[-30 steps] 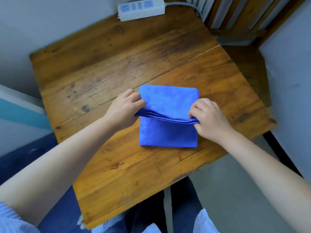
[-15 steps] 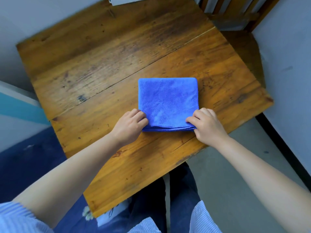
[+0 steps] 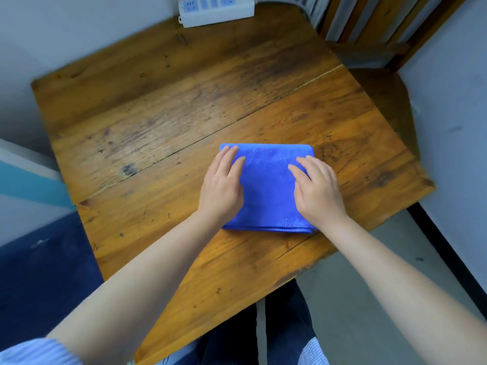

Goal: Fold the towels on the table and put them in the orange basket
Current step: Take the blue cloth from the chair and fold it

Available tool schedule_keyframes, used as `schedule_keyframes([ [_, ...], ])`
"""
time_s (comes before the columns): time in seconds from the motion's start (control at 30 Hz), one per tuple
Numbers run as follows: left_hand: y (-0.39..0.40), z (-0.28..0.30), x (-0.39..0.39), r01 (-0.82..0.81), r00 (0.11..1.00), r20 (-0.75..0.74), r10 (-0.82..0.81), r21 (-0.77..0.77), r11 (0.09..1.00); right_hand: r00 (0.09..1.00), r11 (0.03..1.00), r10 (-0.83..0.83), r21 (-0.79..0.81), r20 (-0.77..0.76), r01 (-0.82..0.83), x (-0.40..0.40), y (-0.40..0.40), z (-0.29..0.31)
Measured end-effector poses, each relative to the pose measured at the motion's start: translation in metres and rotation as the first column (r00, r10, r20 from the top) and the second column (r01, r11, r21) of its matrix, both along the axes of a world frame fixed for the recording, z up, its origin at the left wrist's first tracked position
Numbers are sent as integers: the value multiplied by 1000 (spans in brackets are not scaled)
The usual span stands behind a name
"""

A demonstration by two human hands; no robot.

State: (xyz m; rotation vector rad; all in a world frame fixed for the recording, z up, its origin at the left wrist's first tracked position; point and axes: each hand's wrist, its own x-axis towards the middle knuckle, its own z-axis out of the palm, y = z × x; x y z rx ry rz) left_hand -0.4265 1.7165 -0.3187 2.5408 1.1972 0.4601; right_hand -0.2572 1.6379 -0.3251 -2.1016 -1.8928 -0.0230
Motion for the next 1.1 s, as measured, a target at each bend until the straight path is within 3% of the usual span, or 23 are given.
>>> schedule_keyframes([
  [0.1,15,-8,26,-119,993,-32,116,-110,987,996,964,-72,-261,-58,55,-3,45,-5],
  [0.23,23,-48,28,-135,957,-278,81,-182,974,1000,925,20,-380,-18,-25,0,66,-29],
  [0.3,22,-58,25,-149,942,-328,73,-215,965,999,894,53,-446,-2,-48,3,63,-38],
  [0.4,23,-56,26,-201,937,-332,112,-246,948,1000,893,2,-450,-22,-12,9,60,-46],
  [0.67,22,-47,27,-330,919,-324,225,-321,888,913,837,-379,-478,-154,266,25,51,-47],
  [0.77,8,-38,19,-345,927,-222,302,-191,919,913,839,-376,-475,-157,264,29,52,-35],
  [0.83,-7,-35,10,-408,897,-220,382,-84,909,945,899,-270,-399,-186,179,27,60,-24],
  [0.93,-25,-26,4,-608,784,-349,513,-270,746,974,932,7,-352,-224,-88,9,85,-10],
  [0.97,-33,-24,2,-675,728,-418,543,-299,675,963,902,127,-376,-237,-212,-3,94,-8],
  [1.1,-54,-25,11,-702,654,-560,509,-198,684,898,731,388,-525,-205,-436,-35,125,-7],
])
